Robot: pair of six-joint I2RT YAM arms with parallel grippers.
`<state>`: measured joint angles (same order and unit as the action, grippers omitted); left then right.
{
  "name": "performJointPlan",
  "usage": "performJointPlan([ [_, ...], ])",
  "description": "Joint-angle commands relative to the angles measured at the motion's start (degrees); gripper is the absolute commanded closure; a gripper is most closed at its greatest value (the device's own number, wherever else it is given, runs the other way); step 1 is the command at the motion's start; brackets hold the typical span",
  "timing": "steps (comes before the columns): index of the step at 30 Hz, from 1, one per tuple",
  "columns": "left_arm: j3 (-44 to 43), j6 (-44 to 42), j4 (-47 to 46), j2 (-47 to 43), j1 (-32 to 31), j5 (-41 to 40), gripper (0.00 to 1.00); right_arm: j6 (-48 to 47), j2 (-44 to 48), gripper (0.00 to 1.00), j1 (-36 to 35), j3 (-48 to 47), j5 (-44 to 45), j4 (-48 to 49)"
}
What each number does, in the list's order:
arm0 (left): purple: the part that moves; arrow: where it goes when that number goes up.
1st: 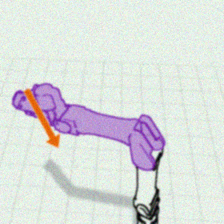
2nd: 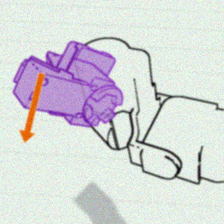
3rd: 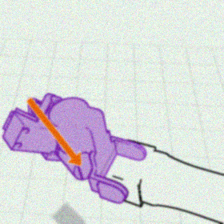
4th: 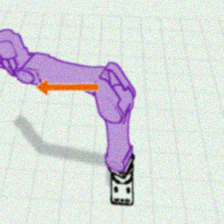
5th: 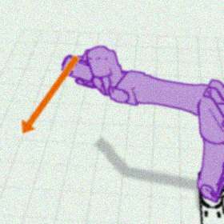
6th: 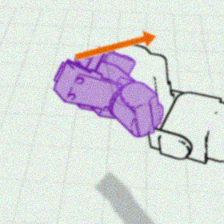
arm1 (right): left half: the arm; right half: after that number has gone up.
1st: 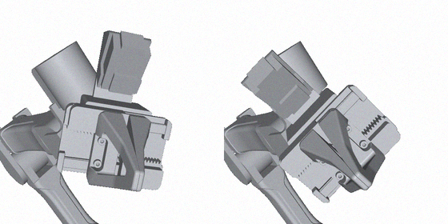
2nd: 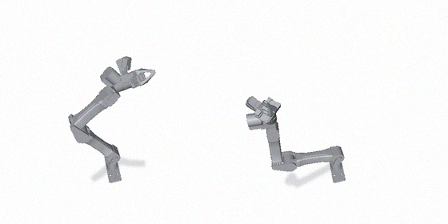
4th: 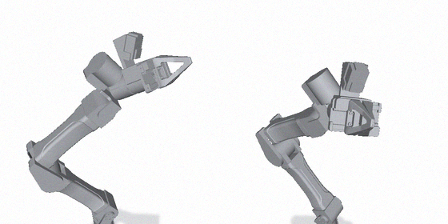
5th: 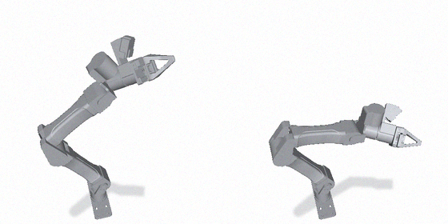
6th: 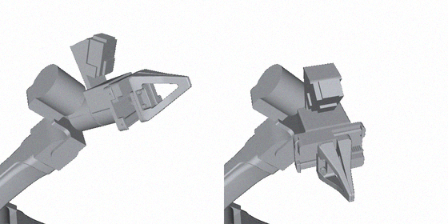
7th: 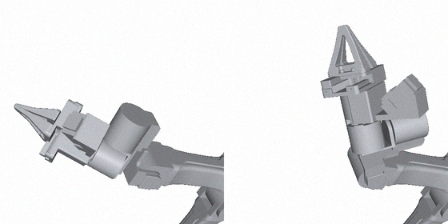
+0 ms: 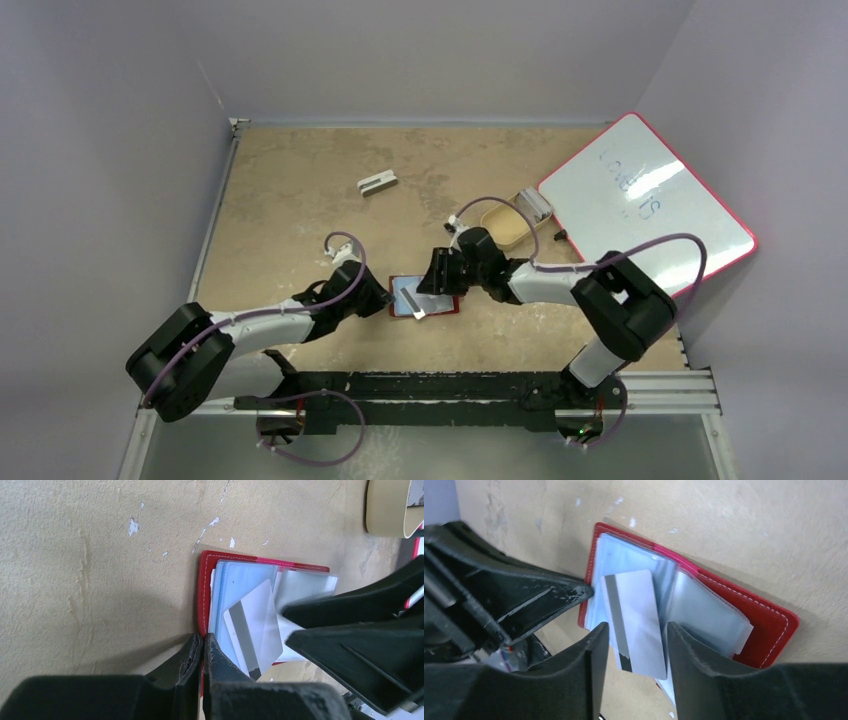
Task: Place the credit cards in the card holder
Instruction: Insert the credit card into the card holder.
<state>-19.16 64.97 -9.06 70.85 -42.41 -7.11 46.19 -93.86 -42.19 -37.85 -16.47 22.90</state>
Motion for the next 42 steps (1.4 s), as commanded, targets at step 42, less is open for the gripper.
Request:
performJointPlan([
  [42, 1.80, 2.35, -3.42, -4.40, 2.87, 5.81, 1.00, -93.98, 5.67, 0.29, -13.43, 2.07, 0.45, 1.17],
])
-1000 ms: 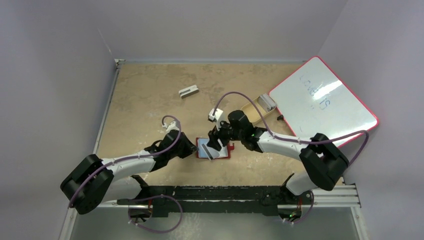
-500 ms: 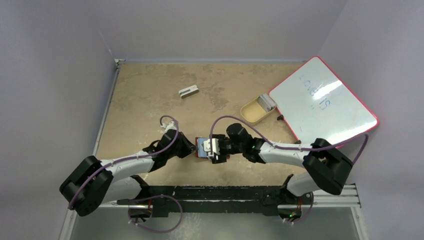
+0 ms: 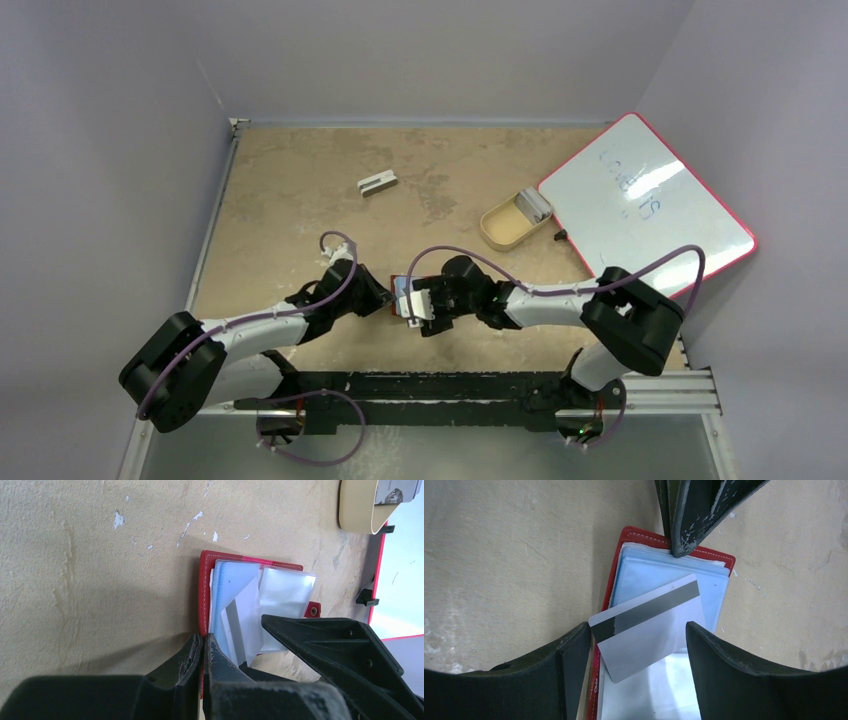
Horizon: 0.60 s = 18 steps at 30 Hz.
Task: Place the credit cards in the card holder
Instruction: Insert the credit card into the card holder.
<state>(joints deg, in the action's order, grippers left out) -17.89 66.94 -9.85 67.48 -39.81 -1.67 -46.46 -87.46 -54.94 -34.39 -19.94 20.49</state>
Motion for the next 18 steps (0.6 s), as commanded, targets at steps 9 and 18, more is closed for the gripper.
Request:
performJointPlan([
  [9, 0.82, 0.45, -3.40, -0.48, 0.27, 0.61, 1.00, 1.50, -1.97, 0.35, -0.79, -2.07, 7.76, 8.94],
  [18, 1.57, -0.21, -3.98, 0.60, 0.28, 0.30, 1.00, 7.63, -3.08, 0.41, -0.70, -3.18, 2.64, 10.25],
])
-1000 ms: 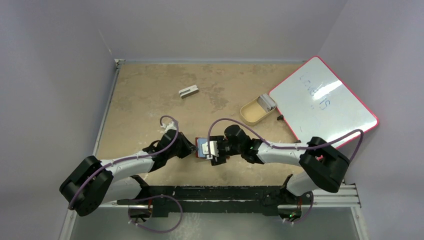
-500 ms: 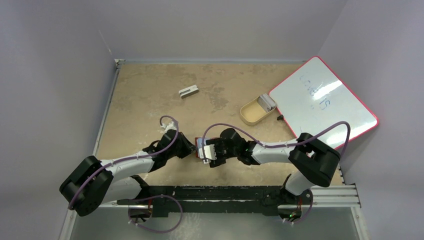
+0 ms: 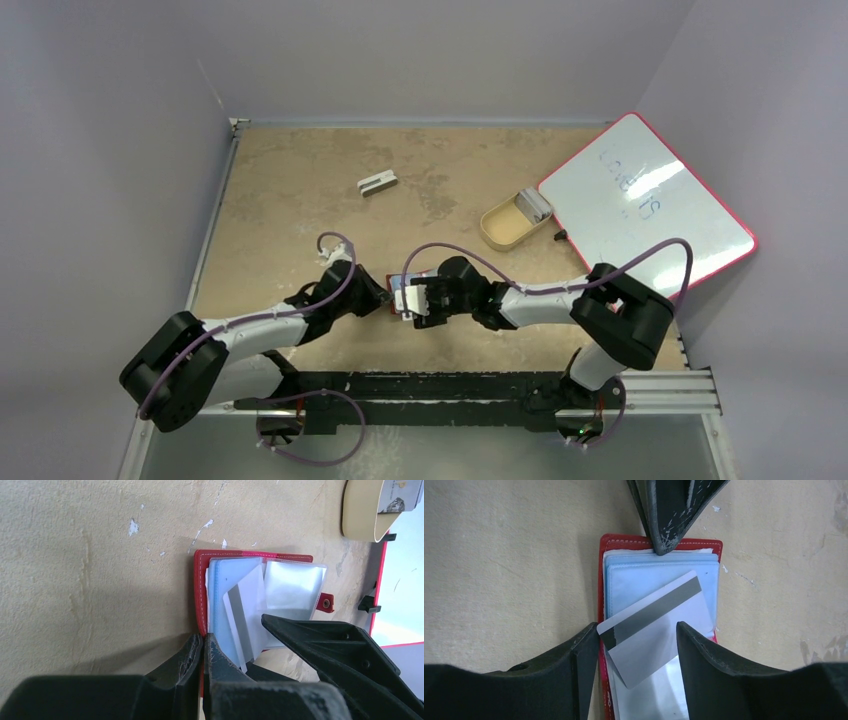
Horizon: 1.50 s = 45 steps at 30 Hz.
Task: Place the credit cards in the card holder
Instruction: Insert the credit card into the card holder.
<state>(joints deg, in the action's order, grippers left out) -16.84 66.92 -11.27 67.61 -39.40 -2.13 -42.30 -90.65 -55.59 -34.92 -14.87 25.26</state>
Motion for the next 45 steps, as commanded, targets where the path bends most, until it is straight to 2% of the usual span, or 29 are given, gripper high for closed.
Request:
performJointPlan([
  [1, 0.57, -0.27, -2.72, 0.50, -0.15, 0.81, 1.00, 3.88, -0.14, 0.42, -0.05, -2.86, -2.44, 5.70],
  [7, 0.81, -0.39, -3.06, 0.59, -0.15, 0.81, 1.00, 7.01, -2.63, 0.53, -0.07, -5.20, -2.86, 5.78],
  [12, 1.10, -0.41, -2.89, 0.16, -0.15, 0.68, 1.00, 10.08, -3.42, 0.57, 0.00, -5.70, -0.61, 6.73],
  [13, 1.24, -0.40, -2.88, 0.15, -0.11, 0.60, 1.00, 10.87, -3.03, 0.56, -0.05, -5.57, -0.45, 6.67],
  [16, 1.40, -0.32, -3.01, 0.28, -0.08, 0.38, 1.00, 14.21, -0.50, 0.42, -0.04, -5.20, -0.52, 4.73],
  [19, 1.39, -0.34, -3.14, 0.28, -0.15, 0.24, 1.00, 19.82, 3.06, 0.37, 0.04, -4.91, -1.03, 1.21],
  [22, 1.44, -0.28, -2.98, 0.08, -0.15, 0.05, 1.00, 27.89, 7.13, 0.37, 0.87, -3.24, -1.43, 0.66],
  [26, 1.48, -0.12, -2.88, -0.36, -0.11, -0.63, 1.00, 43.93, 10.16, 0.36, 1.84, -3.48, 1.84, -0.62],
  [29, 1.46, 0.12, -2.88, -0.29, -0.14, -1.06, 1.00, 52.74, 8.35, 0.41, 2.15, -6.10, 4.48, -5.28],
  [33, 2.13, 1.26, -3.50, -0.62, -0.15, -1.61, 1.00, 65.26, 3.81, 0.43, 2.22, -10.68, 11.16, -12.62],
  [39, 3.29, 3.08, -3.94, -2.05, -0.15, -2.62, 1.00, 72.64, 0.81, 0.39, 2.27, -11.45, 14.89, -16.18],
  [45, 3.57, 3.57, -3.82, -2.47, -0.10, -2.98, 1.00, 75.38, -0.87, 0.35, 2.33, -10.64, 15.26, -16.73],
])
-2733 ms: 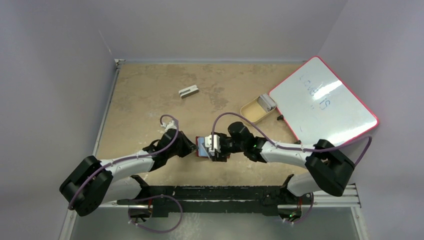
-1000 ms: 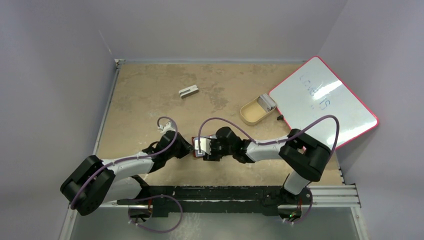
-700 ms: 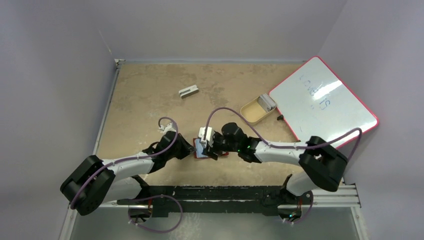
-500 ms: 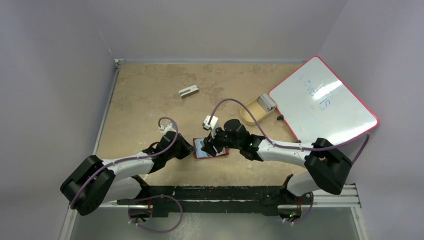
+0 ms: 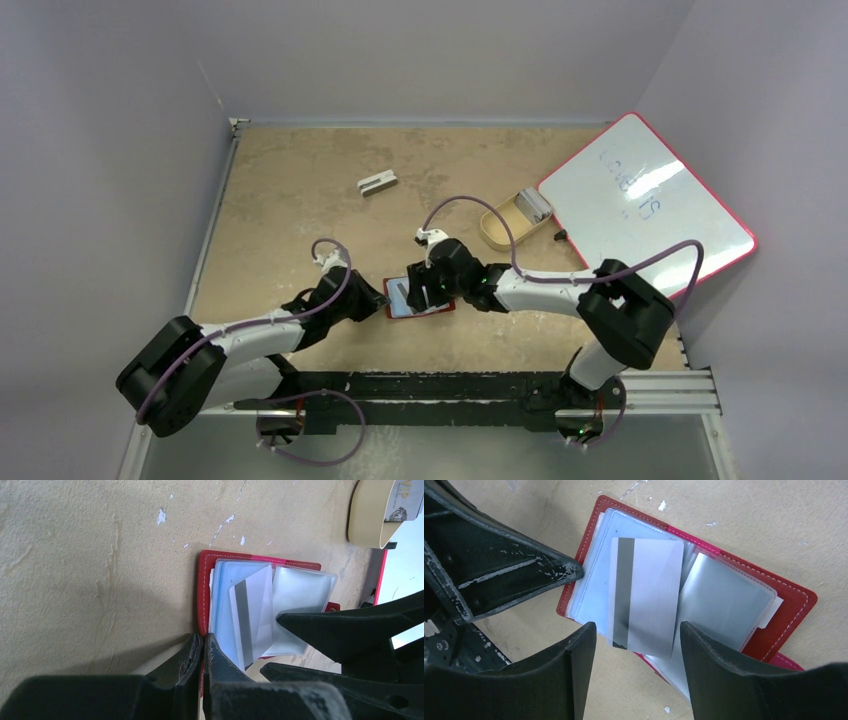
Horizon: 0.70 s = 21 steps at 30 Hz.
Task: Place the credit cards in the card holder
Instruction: Insert the credit card into the card holder.
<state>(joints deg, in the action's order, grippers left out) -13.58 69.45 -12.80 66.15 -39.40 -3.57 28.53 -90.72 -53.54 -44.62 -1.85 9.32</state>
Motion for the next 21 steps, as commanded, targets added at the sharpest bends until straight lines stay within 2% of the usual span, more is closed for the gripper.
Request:
performJointPlan([
  [1, 0.28, 1.15, -2.32, -1.04, -0.17, -1.60, 1.00, 4.60, -1.31, 0.35, 0.20, -0.98, 2.28, -0.57],
  [12, 0.23, 1.33, -2.28, -0.87, -0.20, -2.01, 1.00, 12.53, -3.37, 0.45, 0.25, 0.24, 1.69, 2.39],
  [17, 0.30, 1.24, -2.12, -0.96, -0.17, -2.21, 1.00, 17.67, -1.87, 0.56, 0.74, 3.72, 0.38, 4.26],
  [21, 0.57, 1.15, -1.67, -1.31, -0.21, -2.46, 1.00, 19.19, 1.11, 0.68, 4.11, 8.78, -3.27, 9.61],
])
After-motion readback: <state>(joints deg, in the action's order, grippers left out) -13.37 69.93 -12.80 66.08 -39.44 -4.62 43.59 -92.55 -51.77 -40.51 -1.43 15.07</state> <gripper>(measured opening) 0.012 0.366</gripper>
